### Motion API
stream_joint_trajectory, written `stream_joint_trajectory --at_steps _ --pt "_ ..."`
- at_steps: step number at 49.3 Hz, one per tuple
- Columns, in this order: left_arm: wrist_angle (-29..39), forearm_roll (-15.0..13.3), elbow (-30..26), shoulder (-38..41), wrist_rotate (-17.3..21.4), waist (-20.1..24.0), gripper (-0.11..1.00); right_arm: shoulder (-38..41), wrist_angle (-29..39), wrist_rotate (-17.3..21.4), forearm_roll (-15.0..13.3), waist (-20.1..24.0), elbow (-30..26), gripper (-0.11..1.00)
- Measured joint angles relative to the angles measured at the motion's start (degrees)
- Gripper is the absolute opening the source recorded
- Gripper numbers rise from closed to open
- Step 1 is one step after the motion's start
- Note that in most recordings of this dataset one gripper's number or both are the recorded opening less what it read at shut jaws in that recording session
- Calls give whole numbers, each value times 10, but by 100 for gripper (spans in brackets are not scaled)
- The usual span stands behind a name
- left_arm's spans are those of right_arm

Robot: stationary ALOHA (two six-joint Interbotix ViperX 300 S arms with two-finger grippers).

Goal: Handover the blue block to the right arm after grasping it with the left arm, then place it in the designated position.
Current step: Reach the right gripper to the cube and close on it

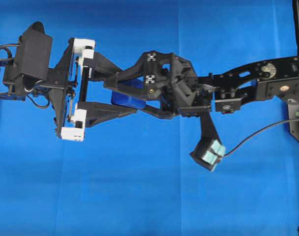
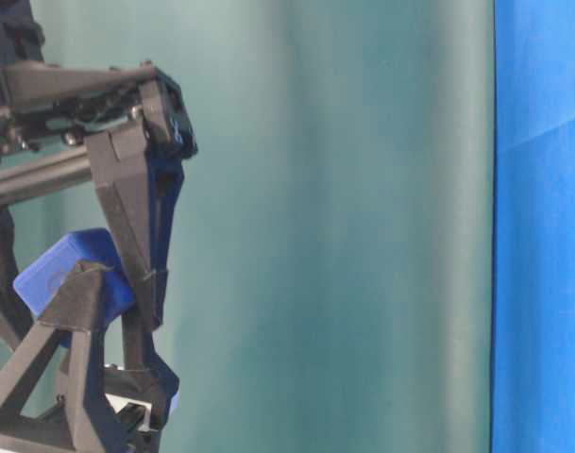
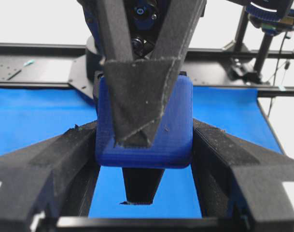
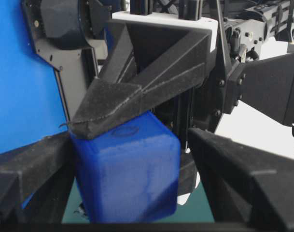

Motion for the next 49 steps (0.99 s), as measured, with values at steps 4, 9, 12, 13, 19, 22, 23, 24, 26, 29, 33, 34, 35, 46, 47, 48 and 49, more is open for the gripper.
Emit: stream_joint_trajectory --at_steps 4,9,12,13,19,22,23,24,26,29,33,34,35,46,47,48,49 --pt "0 0 1 1 -1 0 49 -1 1 1 -1 0 0 92" --pt "0 0 1 0 -1 0 49 0 0 2 0 0 -1 91" --pt "0 0 2 0 0 0 49 -1 1 2 0 0 -1 91" --pt "0 -1 1 0 0 0 49 0 1 3 -1 0 -1 91" --pt "0 0 4 -2 -1 -1 49 -1 1 3 0 0 -1 90" --pt "0 -1 4 -3 0 -1 49 -1 1 3 0 0 -1 87" --pt "0 -1 4 -4 1 -1 49 -1 0 3 -1 0 -1 85" --pt "0 0 4 -4 -1 -1 49 -1 0 3 -1 0 0 82" --pt "0 -1 4 -4 -4 -1 49 -1 1 3 0 0 0 75" --pt "0 -1 4 -4 -9 -2 49 -4 1 3 -1 0 1 60" --pt "0 0 4 -5 -11 -2 49 -10 1 4 -1 0 5 47" --pt "0 0 4 -4 -11 -2 49 -11 1 5 -1 0 7 47" --pt "-1 -1 4 -4 -11 -2 49 -13 1 5 -1 0 9 47" --pt "-1 0 4 -4 -11 -2 49 -27 1 7 -1 0 17 47" --pt "-1 -1 4 -4 -11 -1 49 -28 1 7 -1 0 17 46" --pt "-1 -1 4 -4 -11 -1 49 -29 1 8 -1 0 17 45" --pt "-1 -1 4 -5 -11 -2 49 -29 0 8 0 0 18 44"
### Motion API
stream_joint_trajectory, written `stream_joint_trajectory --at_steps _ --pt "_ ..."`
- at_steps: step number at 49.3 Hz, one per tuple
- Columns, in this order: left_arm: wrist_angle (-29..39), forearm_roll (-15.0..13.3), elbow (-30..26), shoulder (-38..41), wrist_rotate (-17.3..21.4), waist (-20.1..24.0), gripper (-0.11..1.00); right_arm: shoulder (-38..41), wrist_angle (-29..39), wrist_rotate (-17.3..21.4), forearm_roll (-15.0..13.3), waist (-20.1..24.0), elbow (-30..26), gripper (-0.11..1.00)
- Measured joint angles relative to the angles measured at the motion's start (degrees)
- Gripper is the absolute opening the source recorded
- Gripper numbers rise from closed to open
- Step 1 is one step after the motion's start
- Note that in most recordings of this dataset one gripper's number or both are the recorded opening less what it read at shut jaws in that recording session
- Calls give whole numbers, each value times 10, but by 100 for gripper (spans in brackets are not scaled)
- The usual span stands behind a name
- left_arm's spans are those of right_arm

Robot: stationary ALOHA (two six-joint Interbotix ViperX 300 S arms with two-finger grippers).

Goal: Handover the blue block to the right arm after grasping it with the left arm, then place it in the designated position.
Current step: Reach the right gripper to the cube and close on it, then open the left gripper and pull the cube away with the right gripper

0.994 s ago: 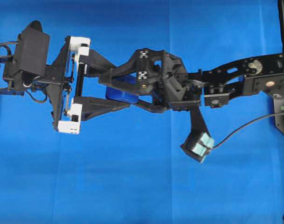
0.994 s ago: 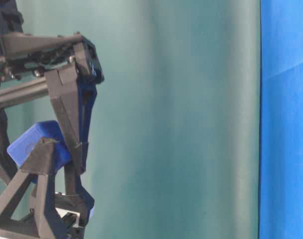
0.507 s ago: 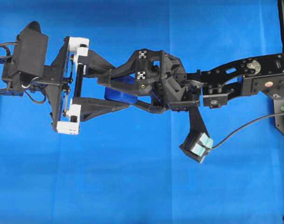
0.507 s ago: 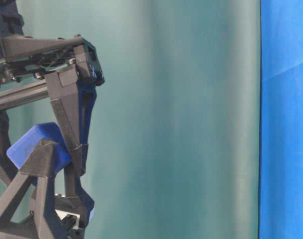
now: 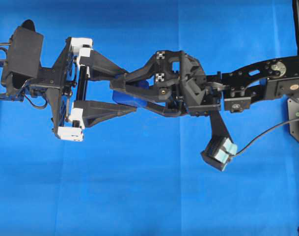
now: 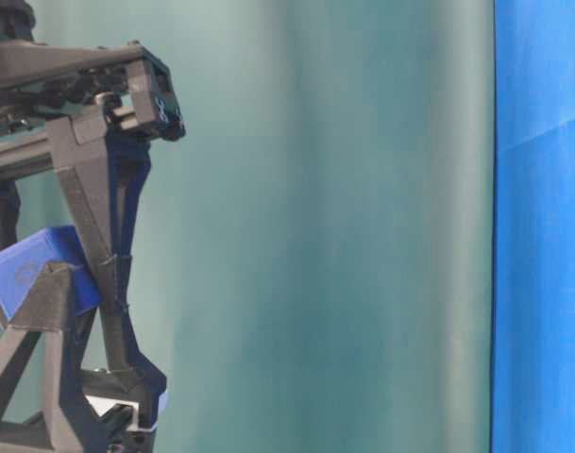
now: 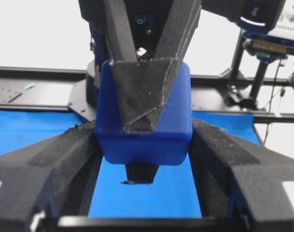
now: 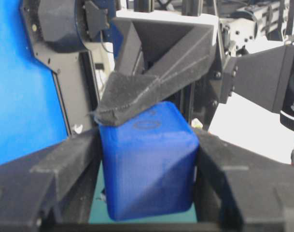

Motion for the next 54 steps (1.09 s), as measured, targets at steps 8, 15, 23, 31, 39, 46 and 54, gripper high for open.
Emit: stream_joint_trajectory --at_steps 8,15,23,31,39,46,54 --pt "2 0 0 0 0 0 49 0 1 0 0 0 1 44" --pt "10 0 0 0 0 0 49 0 1 0 0 0 1 44" --pt "12 0 0 0 0 -2 49 0 1 1 1 1 1 42" --pt "12 0 -1 0 1 -2 49 0 1 0 1 1 1 42" --pt "13 0 -1 0 2 -2 49 0 2 1 1 3 1 41" --pt "13 0 -1 0 1 -2 52 0 1 0 1 3 1 41" --pt "16 -1 1 3 -1 -4 89 -8 1 1 2 1 1 41"
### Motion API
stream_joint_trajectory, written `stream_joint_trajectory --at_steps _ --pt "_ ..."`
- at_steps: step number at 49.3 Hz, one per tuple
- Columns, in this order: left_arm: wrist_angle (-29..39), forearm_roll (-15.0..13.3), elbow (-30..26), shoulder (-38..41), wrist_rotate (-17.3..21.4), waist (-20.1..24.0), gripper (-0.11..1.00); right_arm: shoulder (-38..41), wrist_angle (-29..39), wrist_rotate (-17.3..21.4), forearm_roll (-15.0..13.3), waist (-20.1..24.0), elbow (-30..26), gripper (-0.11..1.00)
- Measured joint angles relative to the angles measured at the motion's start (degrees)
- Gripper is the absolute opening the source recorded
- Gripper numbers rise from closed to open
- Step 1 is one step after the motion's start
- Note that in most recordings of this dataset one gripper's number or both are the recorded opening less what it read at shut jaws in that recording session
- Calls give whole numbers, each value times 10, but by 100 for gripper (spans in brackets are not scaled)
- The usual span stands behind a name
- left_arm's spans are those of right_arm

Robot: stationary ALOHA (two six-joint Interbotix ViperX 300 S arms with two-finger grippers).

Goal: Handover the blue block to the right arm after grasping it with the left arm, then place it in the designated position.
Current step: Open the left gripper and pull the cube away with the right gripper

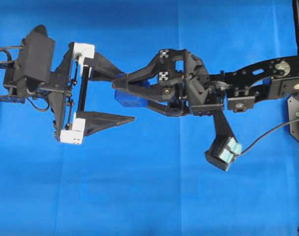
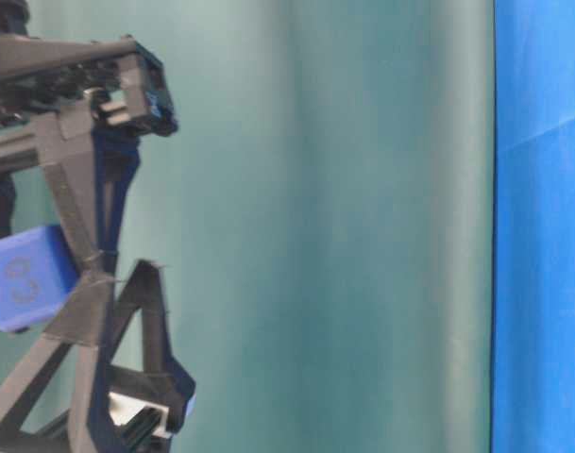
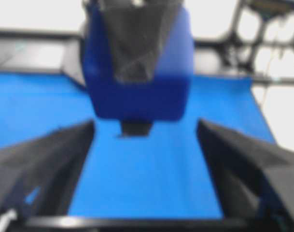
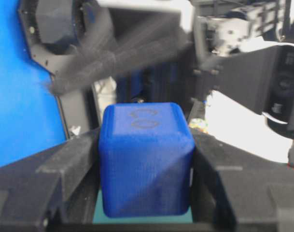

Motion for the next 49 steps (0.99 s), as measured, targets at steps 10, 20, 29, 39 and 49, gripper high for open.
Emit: stream_joint_trajectory --at_steps 10,20,29,39,49 --pt "-2 0 0 0 0 0 92 -1 0 -1 -1 0 0 41" --pt "-3 0 0 0 2 0 92 -1 0 -1 0 0 0 41" --pt "-3 0 0 0 4 0 92 -1 1 -1 0 0 0 41" --pt "-3 0 0 0 4 0 92 -3 1 0 0 2 5 41" --pt "-3 0 4 -2 4 0 92 -44 4 7 5 11 45 41"
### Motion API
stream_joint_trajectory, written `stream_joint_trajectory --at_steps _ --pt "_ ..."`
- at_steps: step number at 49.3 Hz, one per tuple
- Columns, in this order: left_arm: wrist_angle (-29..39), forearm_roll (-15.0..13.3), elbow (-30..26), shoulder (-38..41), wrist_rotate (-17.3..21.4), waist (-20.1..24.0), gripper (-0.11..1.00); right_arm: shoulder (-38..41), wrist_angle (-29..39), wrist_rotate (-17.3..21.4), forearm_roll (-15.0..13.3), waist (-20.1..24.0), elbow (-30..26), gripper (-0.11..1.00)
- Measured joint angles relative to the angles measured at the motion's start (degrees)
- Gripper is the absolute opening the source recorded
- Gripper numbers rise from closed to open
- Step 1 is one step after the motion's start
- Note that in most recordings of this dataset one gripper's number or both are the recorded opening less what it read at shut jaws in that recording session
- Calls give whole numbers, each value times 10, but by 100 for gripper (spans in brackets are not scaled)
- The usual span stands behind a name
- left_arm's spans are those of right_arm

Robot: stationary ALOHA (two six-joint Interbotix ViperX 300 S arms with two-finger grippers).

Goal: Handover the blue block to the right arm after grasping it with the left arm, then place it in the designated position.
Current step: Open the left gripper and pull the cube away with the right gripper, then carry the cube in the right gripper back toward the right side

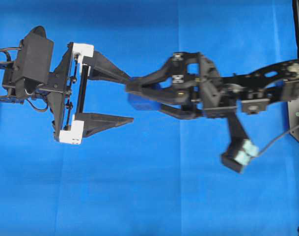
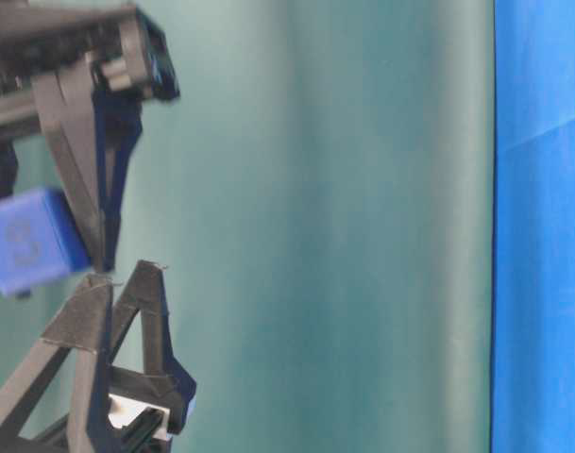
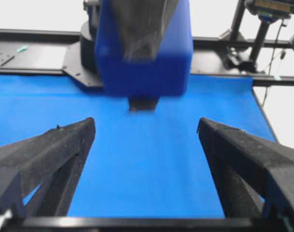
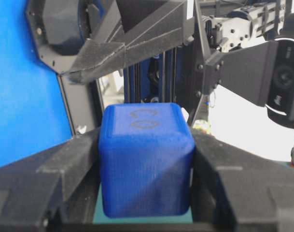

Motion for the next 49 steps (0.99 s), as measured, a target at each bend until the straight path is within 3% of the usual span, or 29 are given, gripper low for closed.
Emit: stream_joint_trajectory --at_steps 22,40,44,49 --pt "1 0 1 -1 1 -1 92 -138 12 25 3 27 94 41" --pt "0 0 1 -1 0 -1 92 -157 16 27 4 28 110 41" --pt "0 0 1 -1 0 -1 92 -156 17 35 12 29 110 41" --pt "0 0 1 -1 -1 -1 92 -156 17 70 44 29 110 41"
